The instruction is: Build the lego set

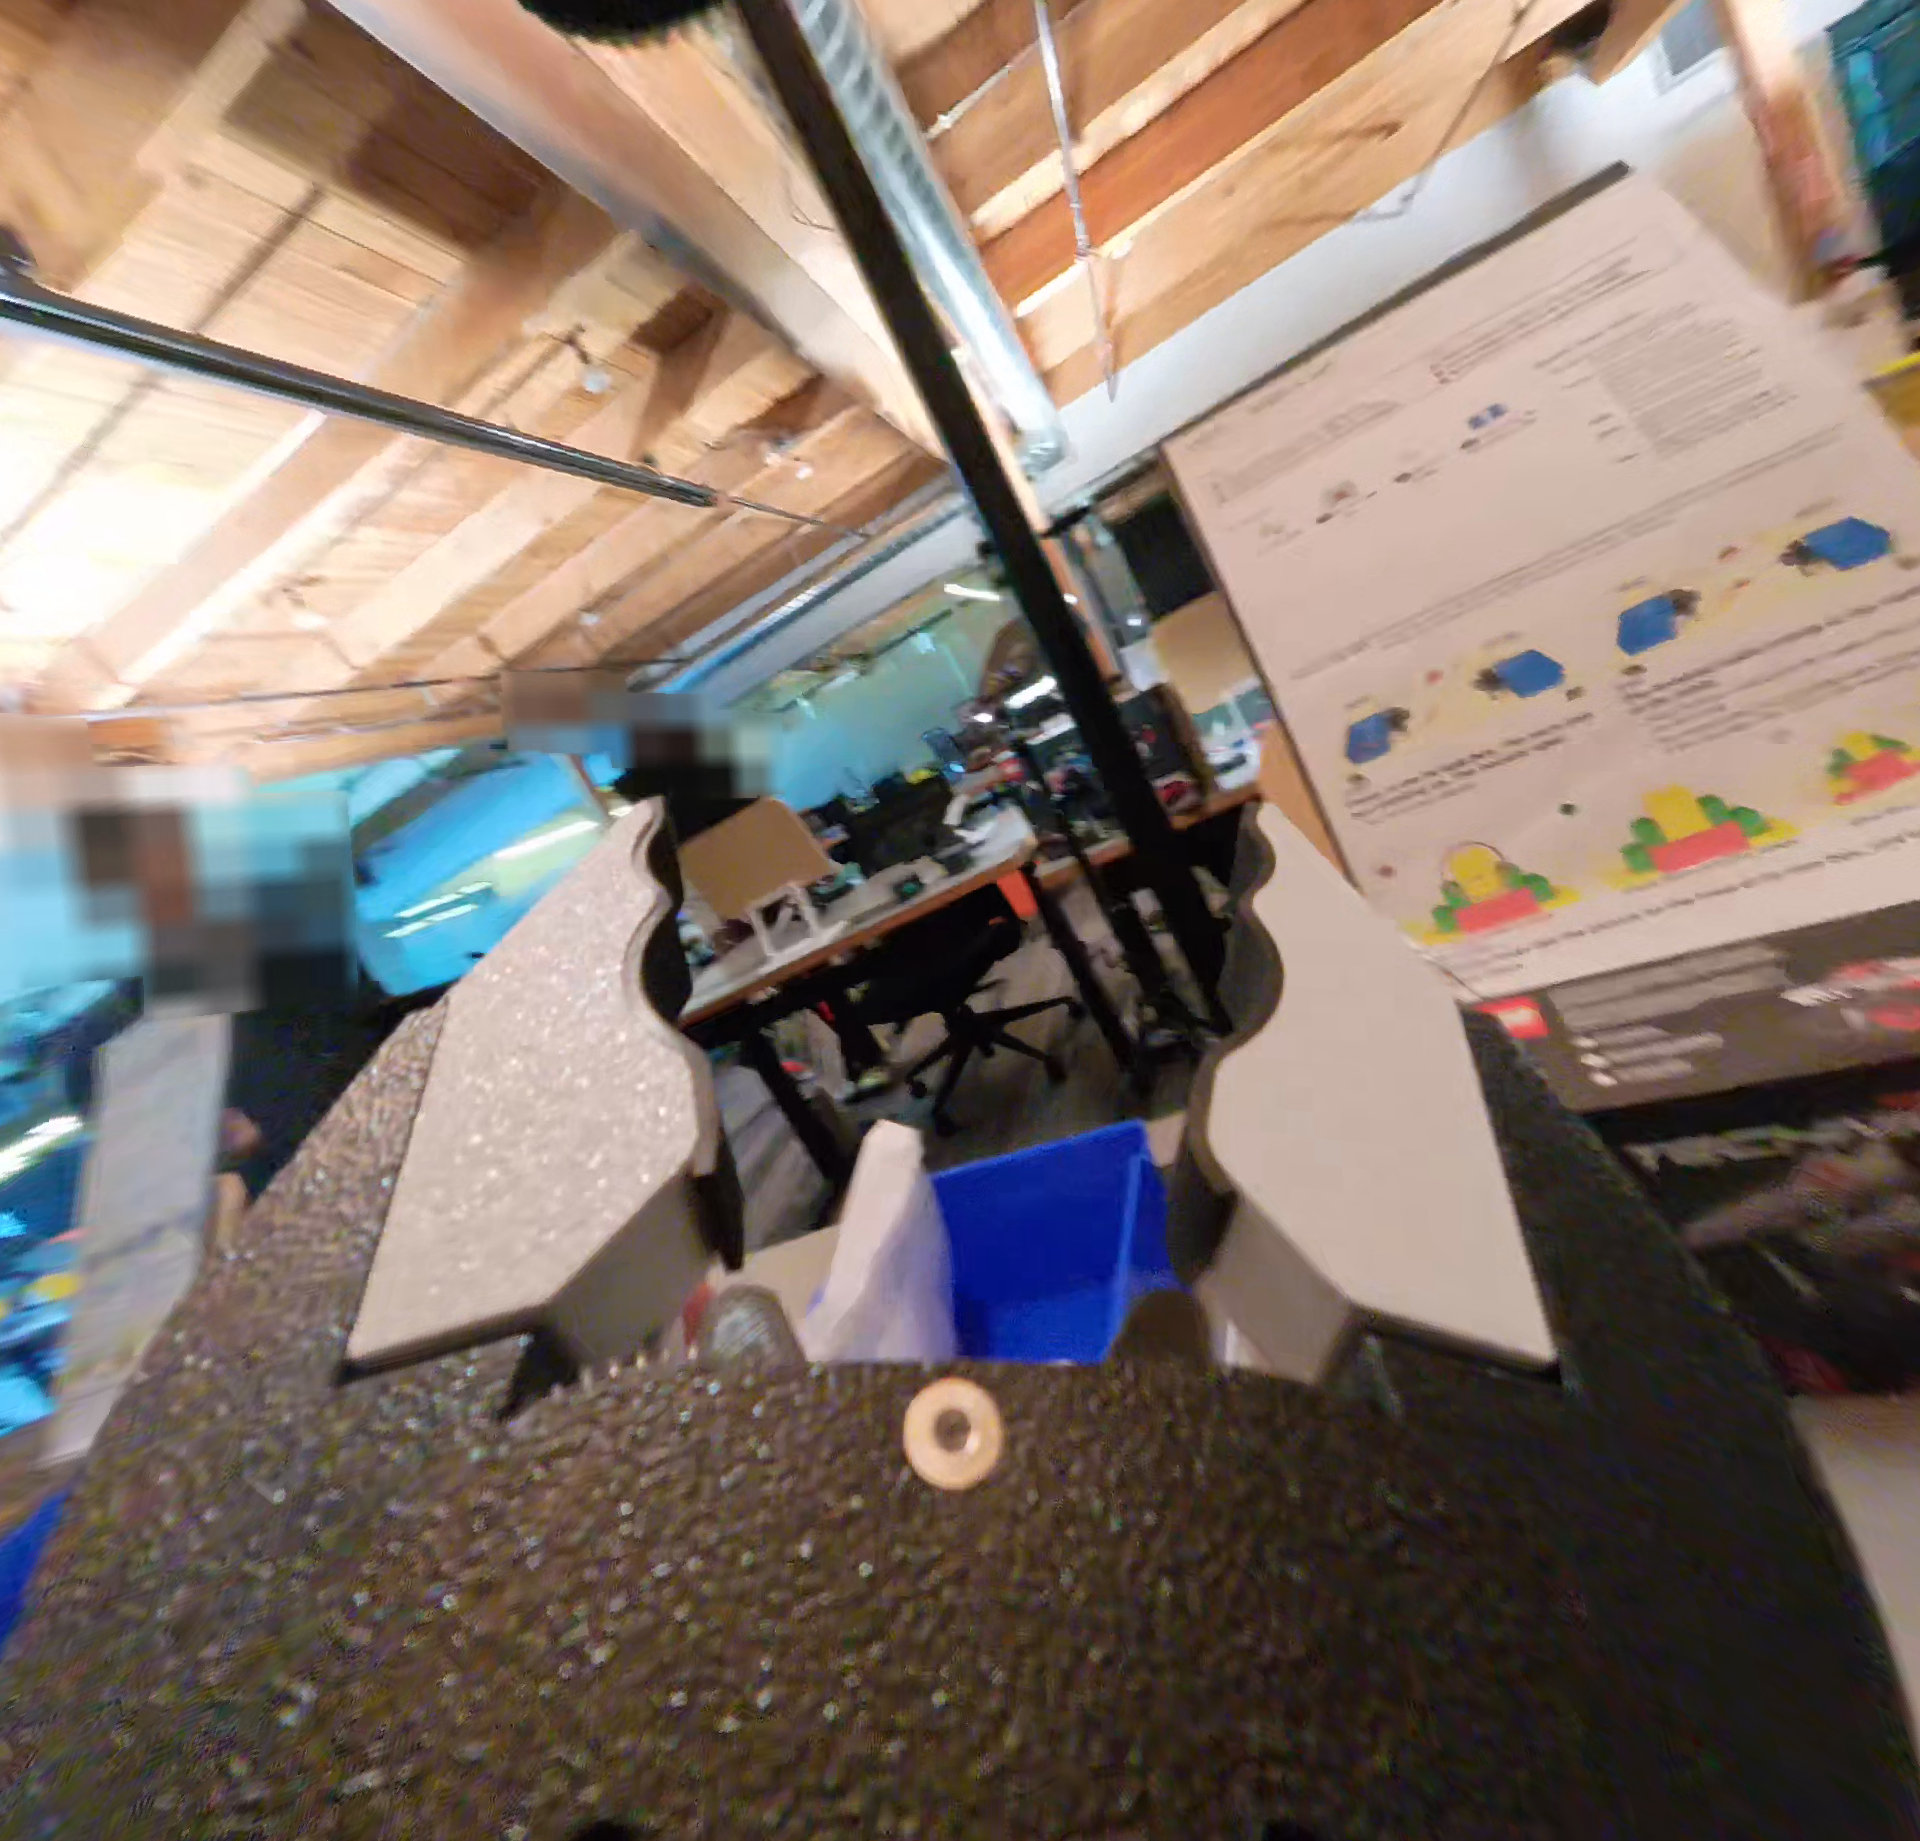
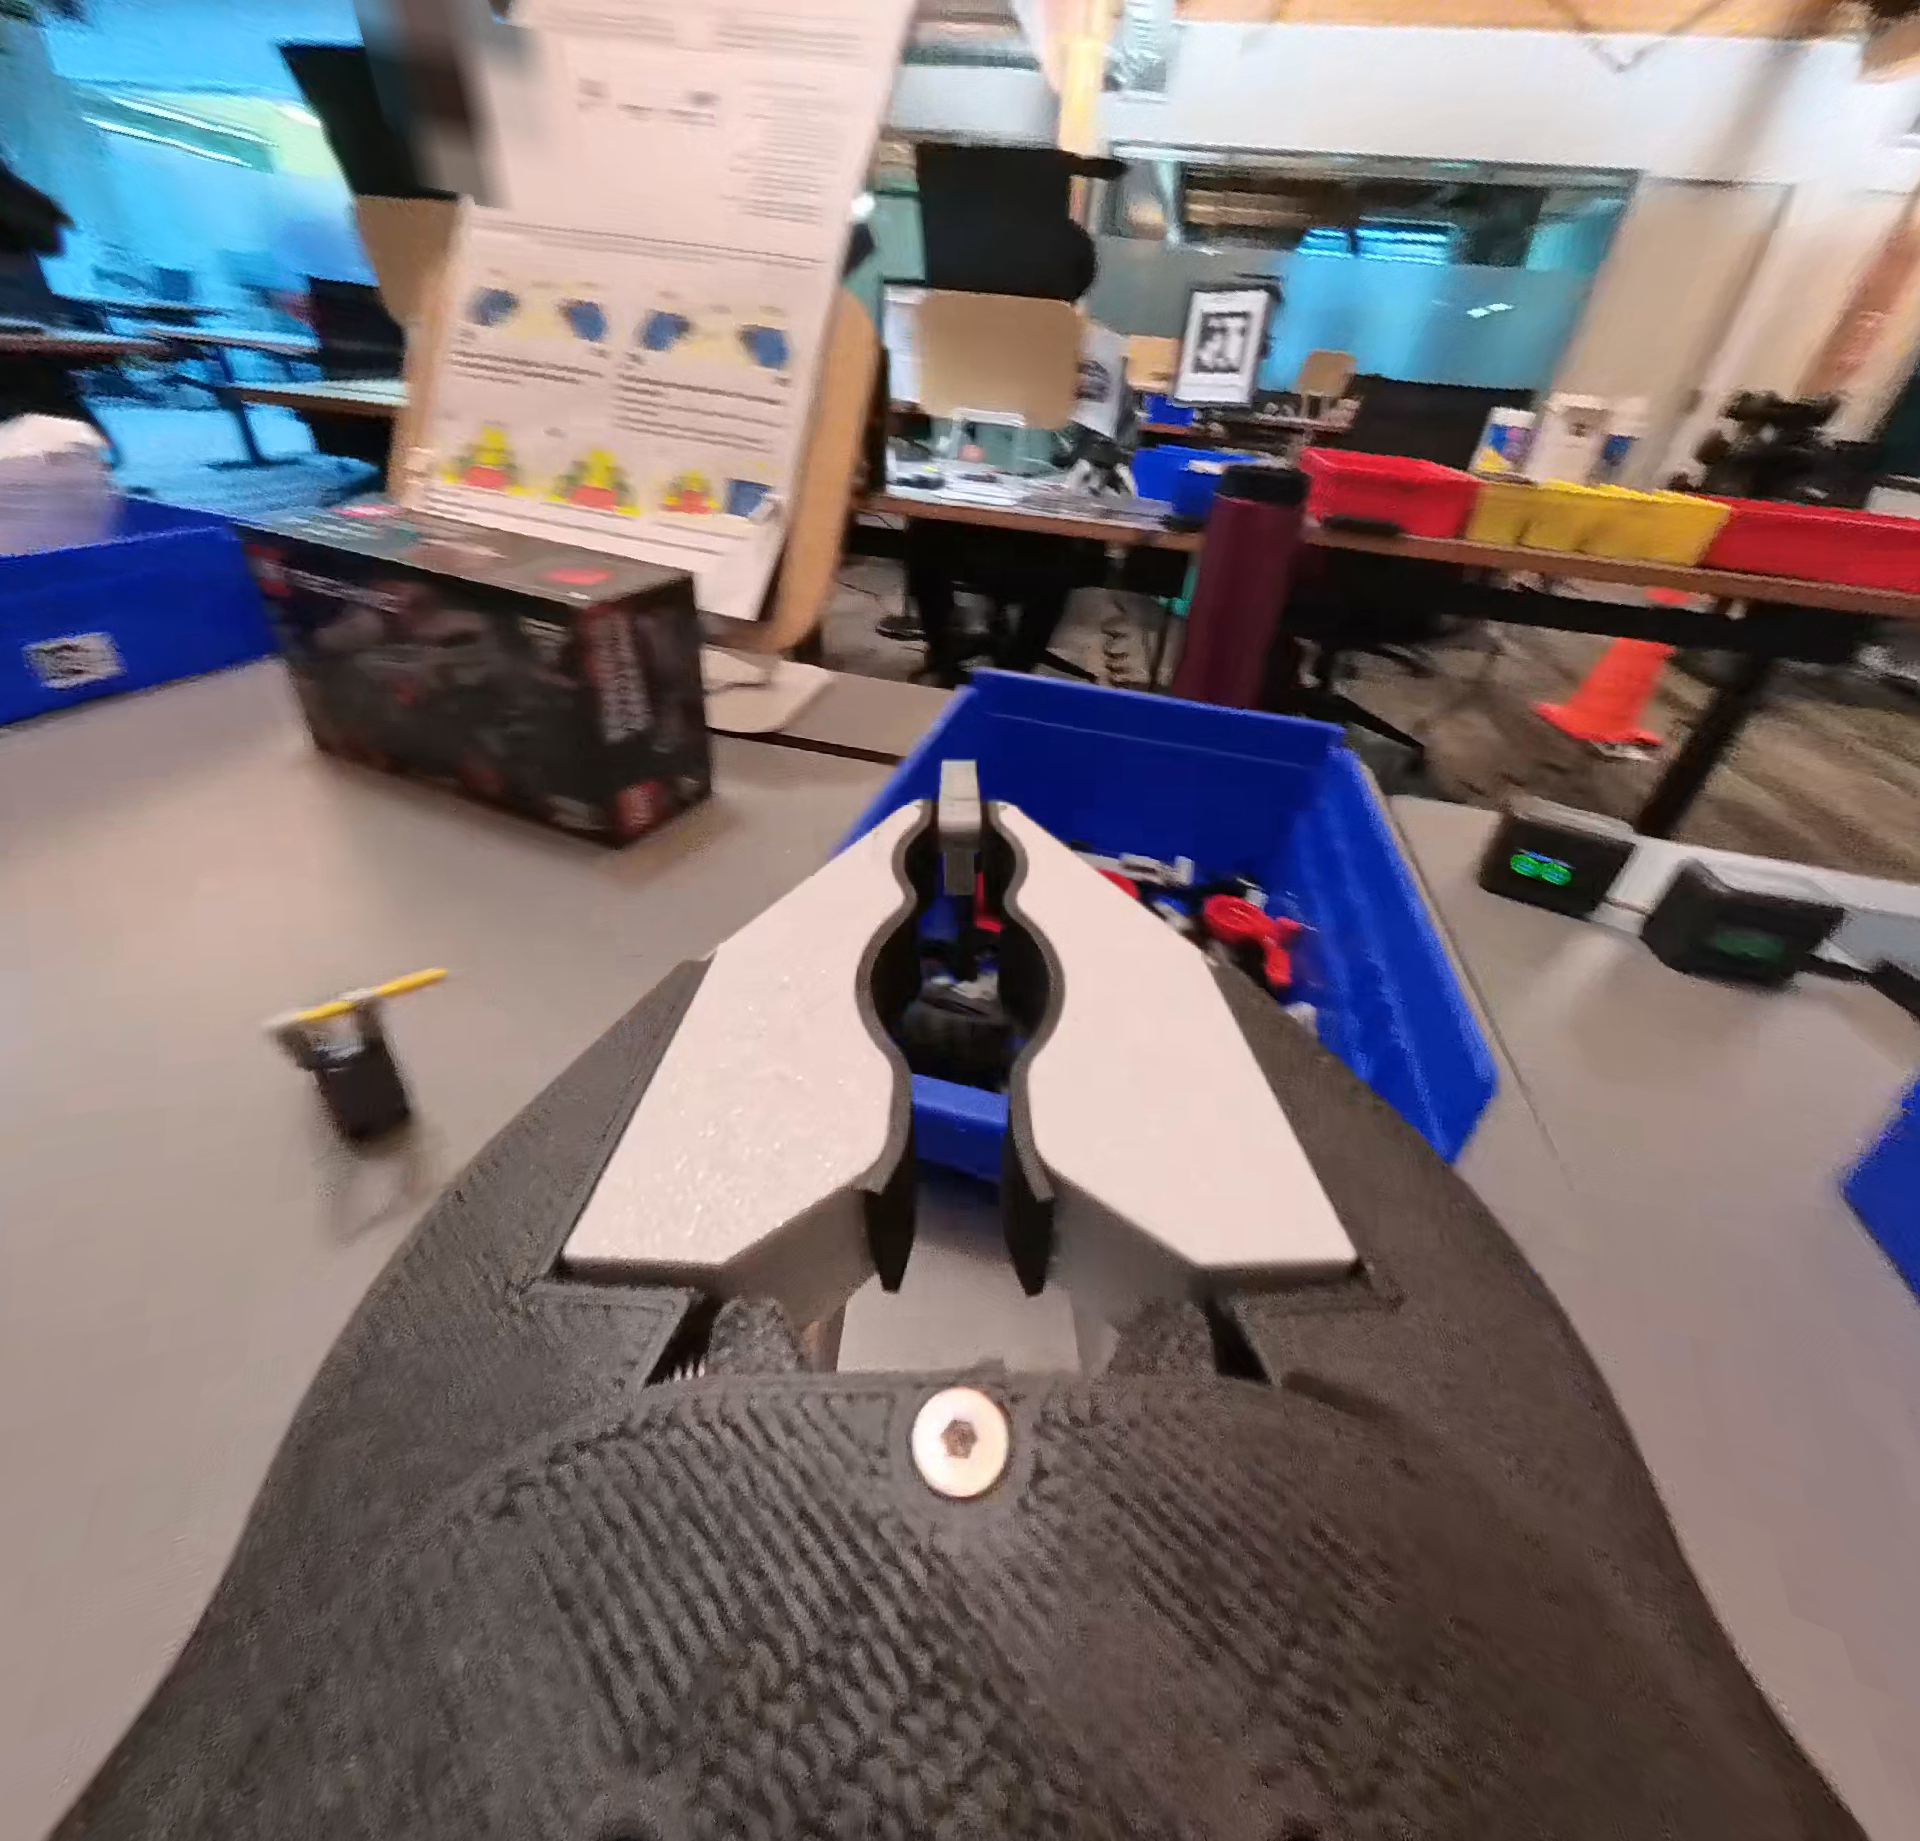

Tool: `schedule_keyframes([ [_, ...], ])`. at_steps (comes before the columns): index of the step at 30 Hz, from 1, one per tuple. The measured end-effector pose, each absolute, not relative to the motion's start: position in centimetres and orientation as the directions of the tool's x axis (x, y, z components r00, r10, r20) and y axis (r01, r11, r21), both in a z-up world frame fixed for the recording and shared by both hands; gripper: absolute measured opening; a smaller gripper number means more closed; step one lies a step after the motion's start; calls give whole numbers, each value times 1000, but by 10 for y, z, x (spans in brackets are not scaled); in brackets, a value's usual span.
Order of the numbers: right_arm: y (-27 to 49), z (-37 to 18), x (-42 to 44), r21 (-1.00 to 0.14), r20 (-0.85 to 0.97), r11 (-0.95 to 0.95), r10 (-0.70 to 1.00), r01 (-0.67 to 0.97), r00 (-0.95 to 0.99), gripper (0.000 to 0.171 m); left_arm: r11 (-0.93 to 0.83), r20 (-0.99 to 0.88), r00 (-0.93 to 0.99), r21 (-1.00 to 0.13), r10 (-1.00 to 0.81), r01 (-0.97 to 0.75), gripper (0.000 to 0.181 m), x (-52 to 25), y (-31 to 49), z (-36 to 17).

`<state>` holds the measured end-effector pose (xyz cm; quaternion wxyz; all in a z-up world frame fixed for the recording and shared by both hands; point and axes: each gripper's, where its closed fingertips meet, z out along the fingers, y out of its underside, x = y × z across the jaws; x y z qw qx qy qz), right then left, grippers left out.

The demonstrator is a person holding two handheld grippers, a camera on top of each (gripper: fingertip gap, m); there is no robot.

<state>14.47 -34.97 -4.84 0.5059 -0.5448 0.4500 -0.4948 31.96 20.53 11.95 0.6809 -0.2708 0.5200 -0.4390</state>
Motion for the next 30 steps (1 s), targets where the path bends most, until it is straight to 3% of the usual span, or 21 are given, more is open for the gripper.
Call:
schedule_keyframes([
  [2,-365,-60,151,-1000,7,-10,-991,-25,130,6,405,-452,-123,-869,-884,285,102,325,188,76],
  [7,-386,-74,160,-909,-417,413,-894,-58,167,7,288,-313,-583,-948,-750,137,102,309,89,-48],
  [11,-381,-66,163,-778,-605,628,-753,10,258,6,226,-161,-792,-974,-589,30,102,292,-6,-110],
  [15,-384,-74,172,-679,-708,735,-655,3,265,6,180,-115,-828,-984,-549,17,101,284,-55,-126],
  [18,-387,-77,176,-623,-750,782,-602,13,274,6,267,-174,-829,-963,-531,31,96,280,-63,-156],
  [25,-410,-115,209,-757,-653,650,-757,-63,27,7,307,-251,-806,-947,-536,90,89,275,-50,-154],
  [30,-432,-144,213,-812,-521,544,-839,-210,-157,63,295,-230,-801,-953,-553,69,84,276,-47,-153],
])
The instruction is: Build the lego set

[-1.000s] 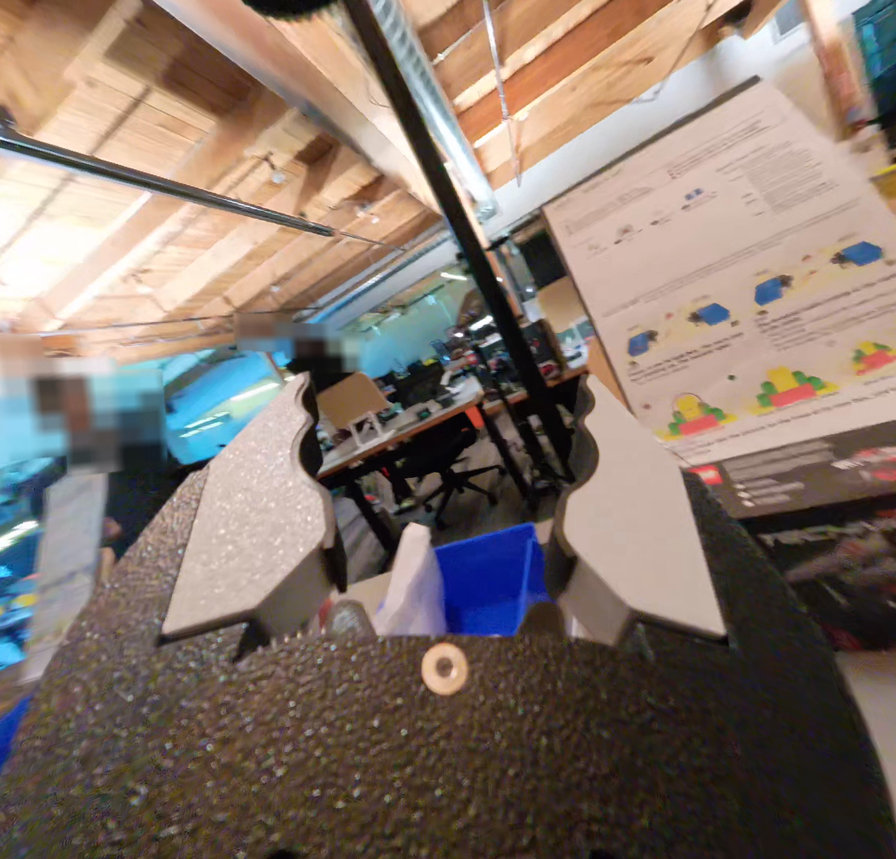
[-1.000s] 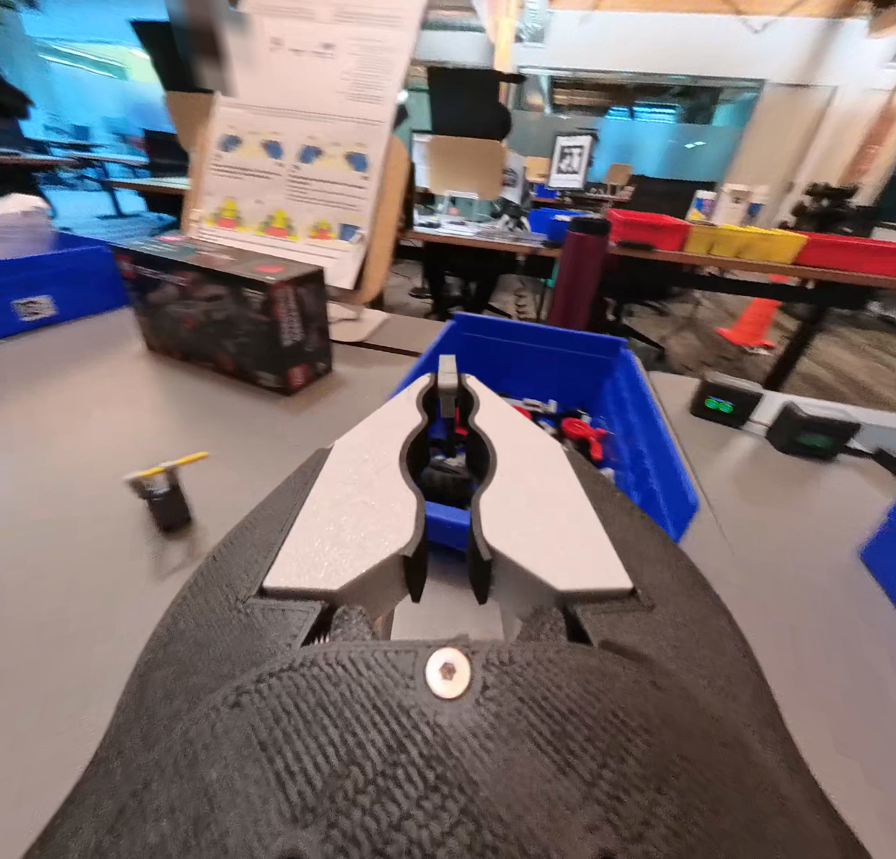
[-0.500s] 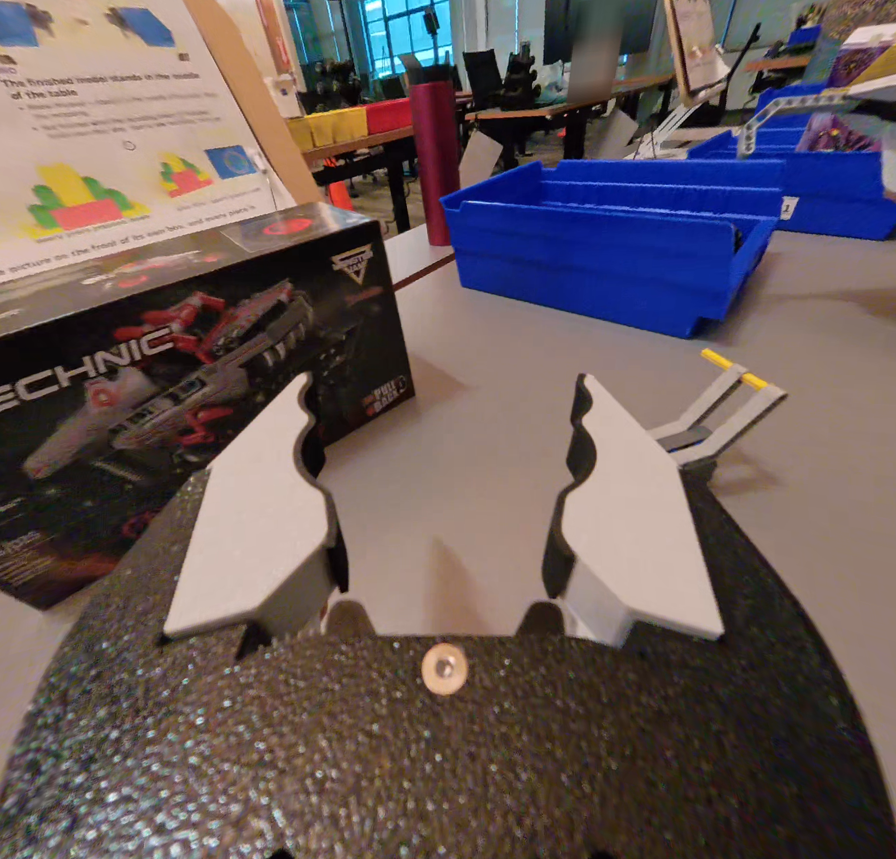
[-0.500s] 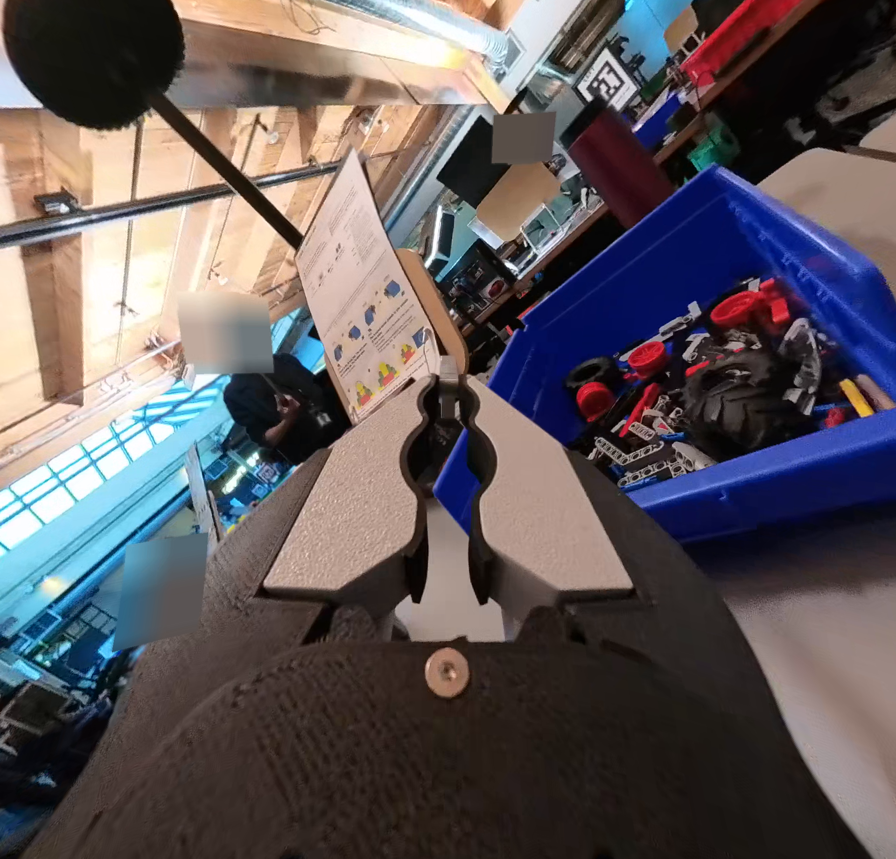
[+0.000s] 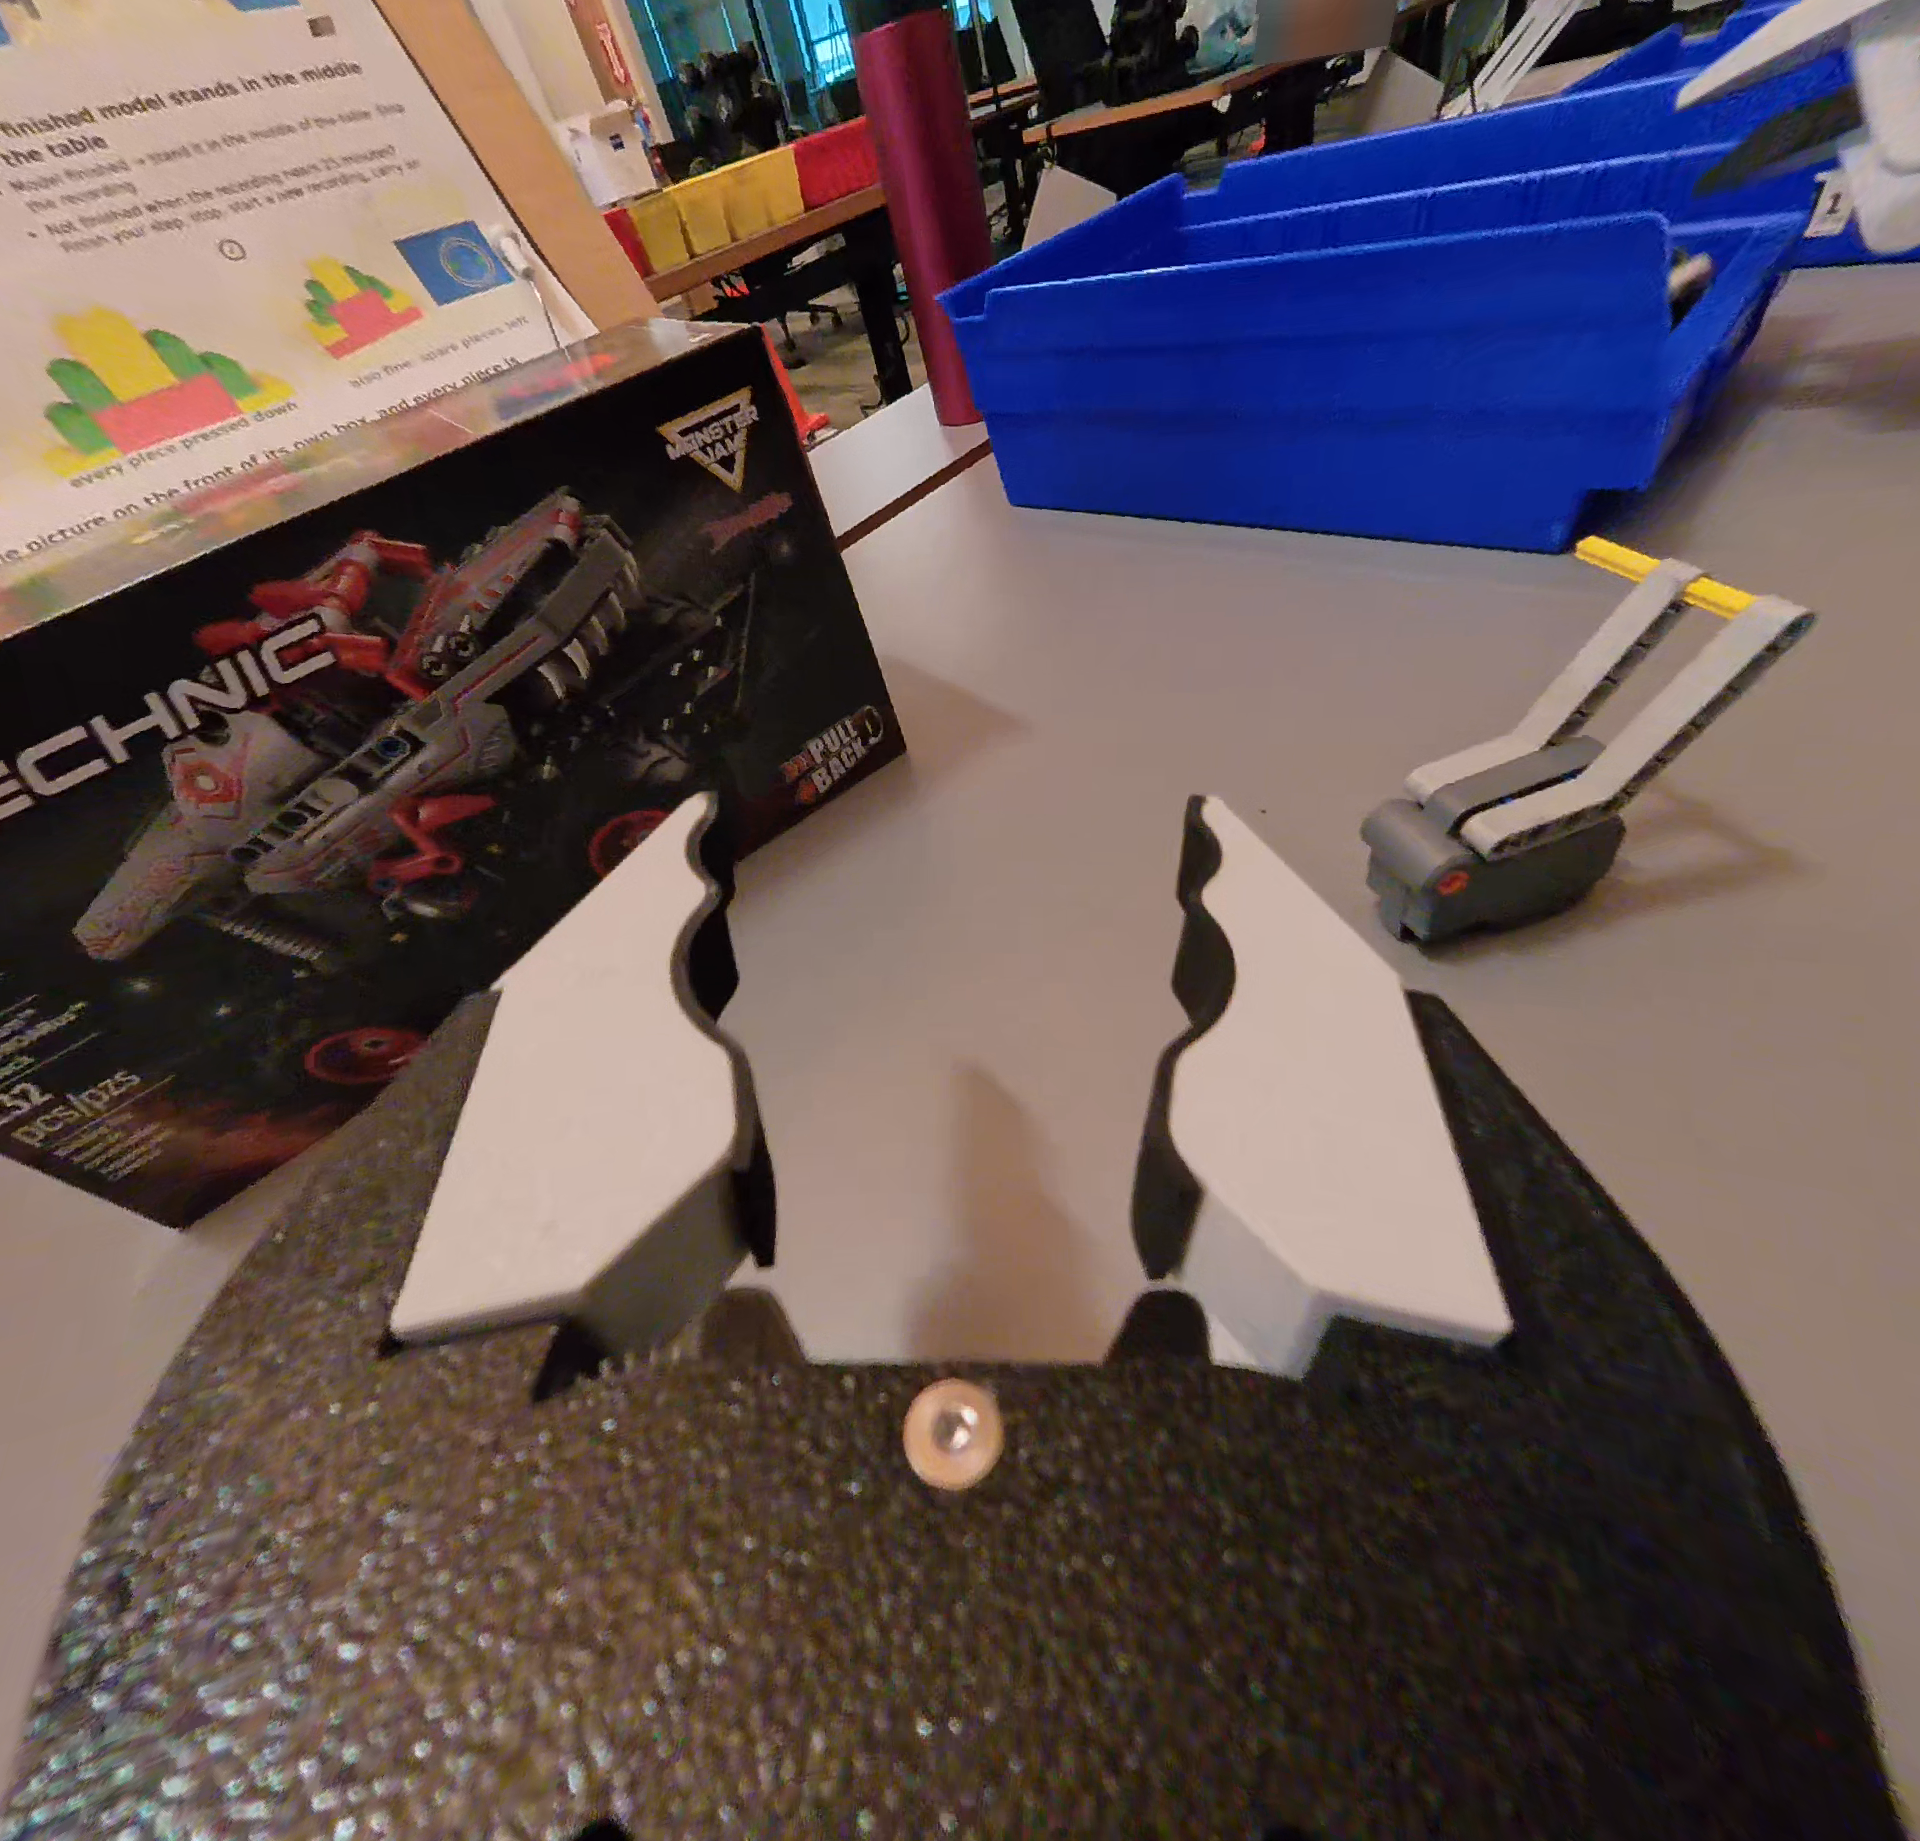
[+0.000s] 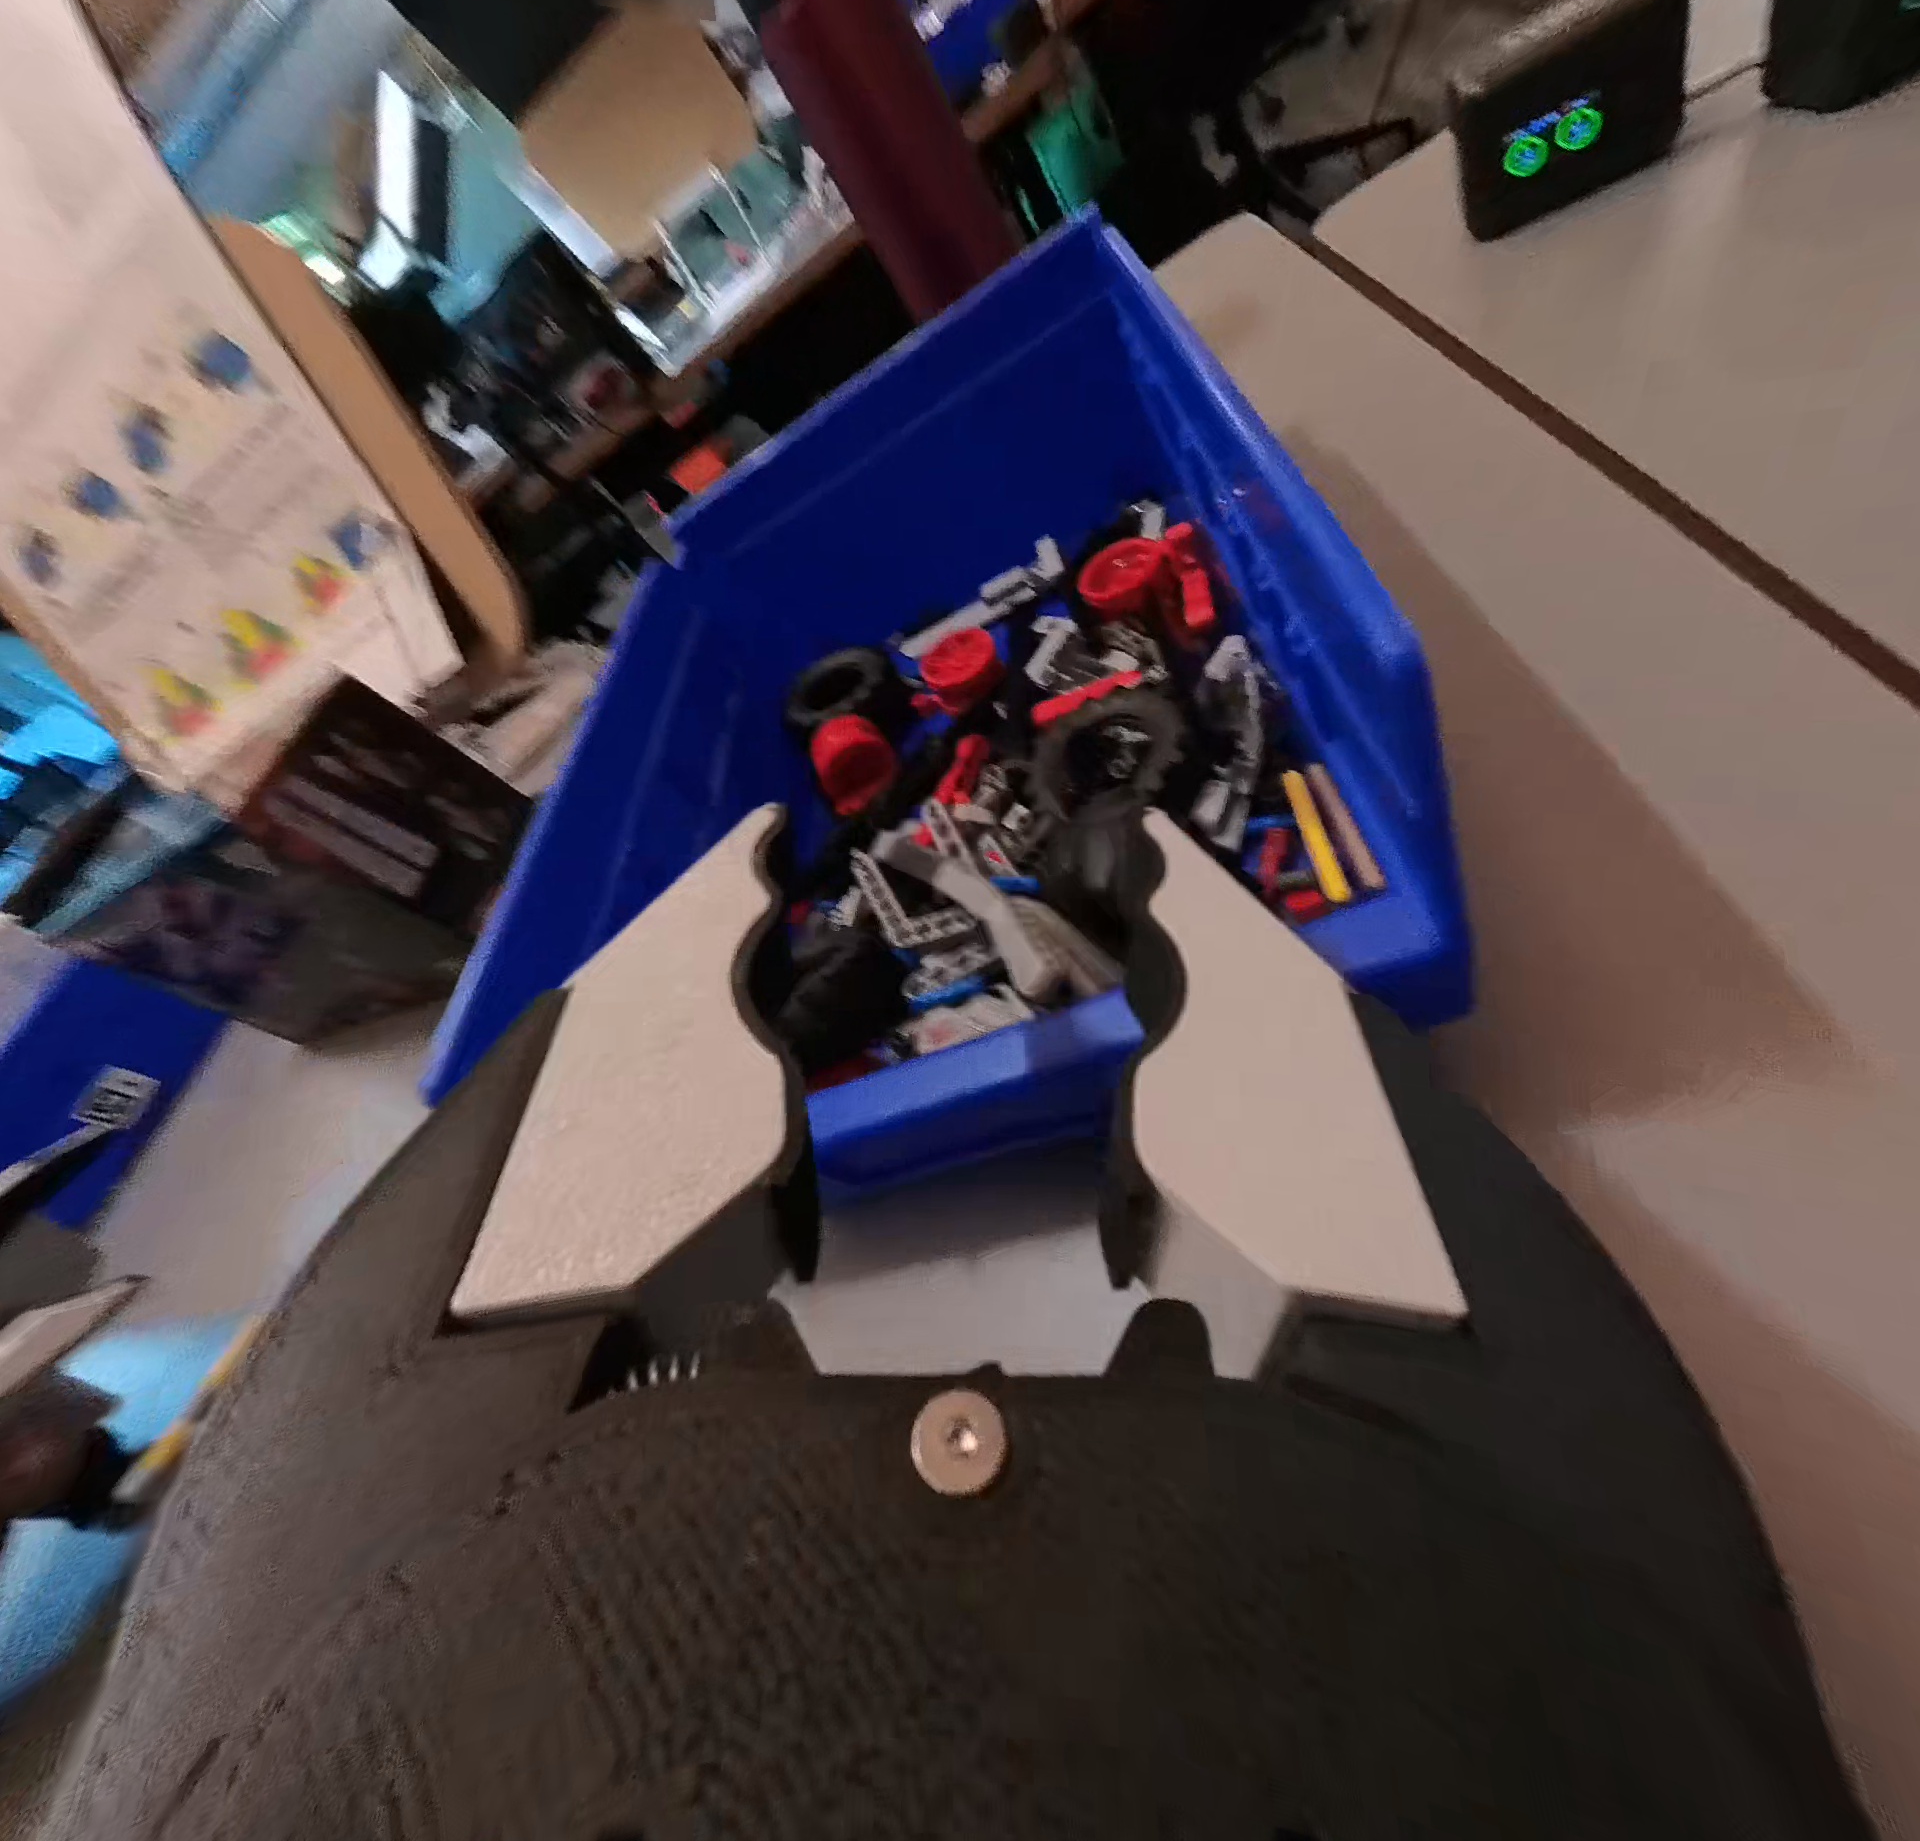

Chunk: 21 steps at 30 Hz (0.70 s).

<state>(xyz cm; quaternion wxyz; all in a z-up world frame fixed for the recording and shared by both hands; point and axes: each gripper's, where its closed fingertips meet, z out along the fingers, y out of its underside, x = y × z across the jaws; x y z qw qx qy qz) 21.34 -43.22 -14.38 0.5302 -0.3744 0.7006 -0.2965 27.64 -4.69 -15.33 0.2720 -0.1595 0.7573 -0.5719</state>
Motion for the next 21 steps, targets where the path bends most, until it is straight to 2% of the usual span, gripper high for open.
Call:
schedule_keyframes([
  [2,-443,-148,202,-836,-442,493,-865,-240,-236,76,294,-228,-806,-953,-547,71,81,275,-47,-153],
  [5,-430,-122,179,-903,-352,385,-917,-190,-187,76,299,-234,-819,-951,-523,80,78,272,-51,-156],
  [7,-371,-106,170,-948,-257,238,-964,-209,67,68,304,-247,-838,-947,-486,103,75,267,-55,-157],
  [9,-286,-113,157,-960,-184,82,-905,-269,383,59,309,-236,-886,-945,-400,112,73,254,-63,-161],
  [11,-228,-136,148,-946,-100,-94,-825,-309,556,42,306,-198,-933,-947,-300,102,72,238,-71,-164],
  [13,-199,-151,153,-932,-62,-168,-801,-323,596,45,298,-167,-964,-949,-208,100,63,223,-78,-167],
  [15,-181,-153,161,-931,-54,-168,-815,-325,577,40,304,-165,-970,-947,-178,105,59,216,-81,-169],
  [17,-166,-156,165,-929,-53,-165,-826,-330,560,45,316,-160,-984,-940,-81,127,50,200,-88,-173],
  [19,-165,-168,168,-909,-48,-193,-832,-369,552,46,292,-112,-993,-949,39,118,50,177,-98,-169],
  [21,-170,-171,168,-903,18,-266,-806,-336,591,48,295,-101,-989,-947,112,130,52,163,-110,-166],
])
